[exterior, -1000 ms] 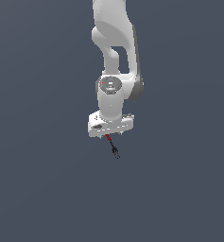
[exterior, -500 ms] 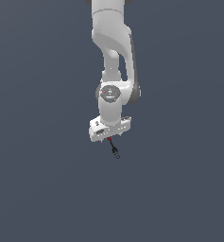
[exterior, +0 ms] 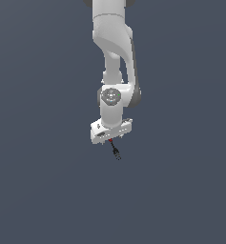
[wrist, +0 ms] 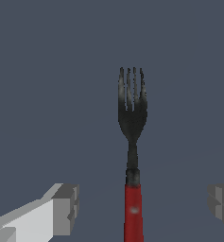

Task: Pick up the object and move it to a goal position.

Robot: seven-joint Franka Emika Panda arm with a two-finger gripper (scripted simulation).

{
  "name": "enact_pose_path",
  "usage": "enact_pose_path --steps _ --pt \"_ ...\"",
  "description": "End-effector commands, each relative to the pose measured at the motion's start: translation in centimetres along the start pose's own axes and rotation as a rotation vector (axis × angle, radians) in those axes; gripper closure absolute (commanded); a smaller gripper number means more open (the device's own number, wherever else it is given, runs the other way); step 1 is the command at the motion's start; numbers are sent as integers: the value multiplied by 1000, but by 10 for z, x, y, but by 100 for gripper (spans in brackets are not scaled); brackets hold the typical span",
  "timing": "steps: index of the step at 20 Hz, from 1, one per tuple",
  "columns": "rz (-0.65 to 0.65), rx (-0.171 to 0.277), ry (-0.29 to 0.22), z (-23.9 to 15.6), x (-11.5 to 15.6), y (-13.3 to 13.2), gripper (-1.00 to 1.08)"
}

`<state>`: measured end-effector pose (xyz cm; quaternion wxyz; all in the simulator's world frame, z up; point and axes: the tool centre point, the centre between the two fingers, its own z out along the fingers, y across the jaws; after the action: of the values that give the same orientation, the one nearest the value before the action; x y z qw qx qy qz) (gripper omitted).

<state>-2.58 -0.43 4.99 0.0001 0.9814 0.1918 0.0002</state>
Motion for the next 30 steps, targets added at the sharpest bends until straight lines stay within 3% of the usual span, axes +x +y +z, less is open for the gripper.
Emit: enact_pose_path --steps 1,12,13,30 --pt "-1 0 -1 9 -1 0 -92" --pt "-4 0 0 44 -1 0 -92" --pt "-4 0 0 44 -1 0 108" --pt "-7 0 1 24 6 -12 108"
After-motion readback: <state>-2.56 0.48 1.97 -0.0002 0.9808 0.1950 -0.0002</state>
